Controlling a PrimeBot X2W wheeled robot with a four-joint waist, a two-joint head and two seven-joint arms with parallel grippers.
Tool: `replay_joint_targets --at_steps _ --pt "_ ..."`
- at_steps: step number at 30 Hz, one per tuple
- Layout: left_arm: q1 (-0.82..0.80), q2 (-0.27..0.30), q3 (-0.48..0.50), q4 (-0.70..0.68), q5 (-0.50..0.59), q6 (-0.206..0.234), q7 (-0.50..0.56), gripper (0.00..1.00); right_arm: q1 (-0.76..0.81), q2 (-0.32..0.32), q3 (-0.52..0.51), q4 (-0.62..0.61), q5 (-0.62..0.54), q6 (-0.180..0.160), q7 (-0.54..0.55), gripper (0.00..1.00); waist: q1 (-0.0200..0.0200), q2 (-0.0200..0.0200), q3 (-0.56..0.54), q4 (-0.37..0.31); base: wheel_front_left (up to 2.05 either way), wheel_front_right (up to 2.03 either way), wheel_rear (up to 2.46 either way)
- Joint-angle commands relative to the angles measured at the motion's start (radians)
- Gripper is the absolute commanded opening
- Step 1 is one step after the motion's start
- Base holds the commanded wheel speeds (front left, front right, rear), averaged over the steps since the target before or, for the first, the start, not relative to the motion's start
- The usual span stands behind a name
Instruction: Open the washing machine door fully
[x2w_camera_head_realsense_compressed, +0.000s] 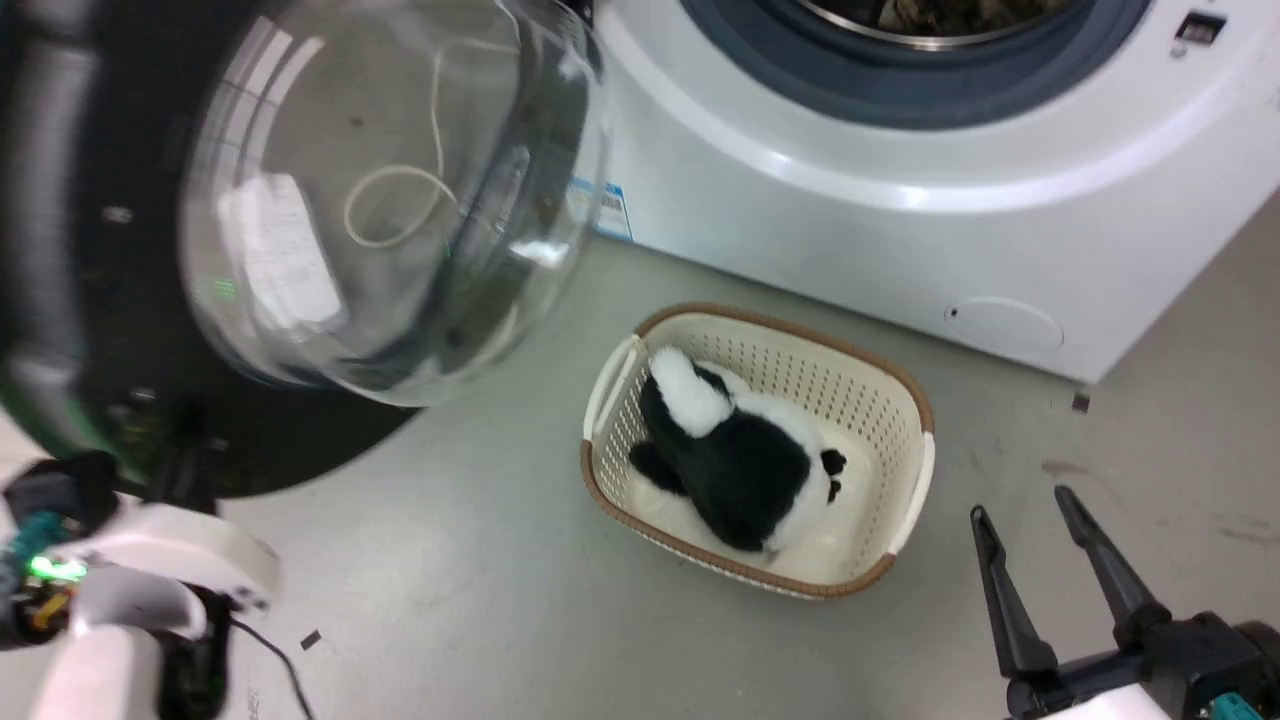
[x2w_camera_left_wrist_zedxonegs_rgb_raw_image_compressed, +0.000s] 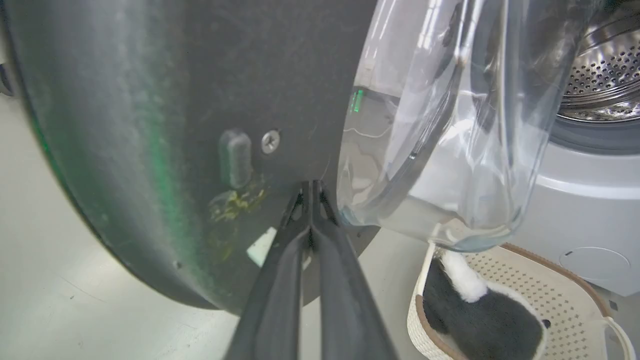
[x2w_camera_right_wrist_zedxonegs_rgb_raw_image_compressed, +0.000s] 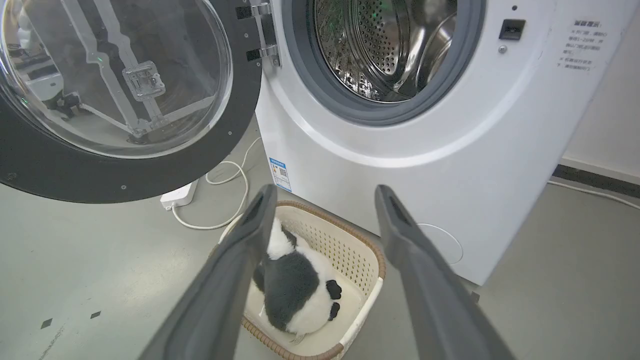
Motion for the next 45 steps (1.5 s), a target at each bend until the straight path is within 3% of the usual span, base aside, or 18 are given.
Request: replay_joint_targets --at_steps 1,11,17,23,34,45 --pt "-0.033 0.022 0.023 0.026 -0.010 0.003 0.001 0.00 -0.015 0.003 -0.001 -0.010 -0.008 0.001 0.004 1.00 -0.0002 0.0000 0.022 -0.013 0.00 0.00 0.00" --pt "-0.148 0.126 0.101 0.189 -0.040 -0.009 -0.042 0.00 -0.034 0.003 -0.013 -0.019 -0.015 0.001 0.010 1.00 -0.0002 0.0000 0.046 -0.041 0.00 0.00 0.00" --pt "-0.159 0.133 0.092 0.218 -0.029 -0.020 -0.095 0.00 -0.037 0.003 -0.022 -0.012 -0.010 0.001 0.005 1.00 -0.0002 0.0000 0.024 -0.053 0.00 0.00 0.00" --pt "-0.102 0.082 0.059 0.121 -0.011 -0.026 -0.163 0.00 -0.041 0.003 -0.077 0.011 0.014 0.001 -0.014 1.00 -0.0002 0.0000 -0.052 -0.084 0.00 0.00 0.00" --pt "0.114 -0.029 -0.037 -0.170 0.042 0.013 -0.181 0.00 -0.023 0.003 -0.126 0.009 0.020 0.001 -0.031 1.00 -0.0002 0.0000 -0.193 -0.211 0.00 0.00 0.00" --pt "0.264 -0.105 -0.162 -0.224 0.114 0.047 -0.182 0.00 0.027 0.003 -0.114 0.007 0.026 0.001 -0.033 1.00 -0.0002 0.0000 -0.257 -0.303 0.00 0.00 0.00"
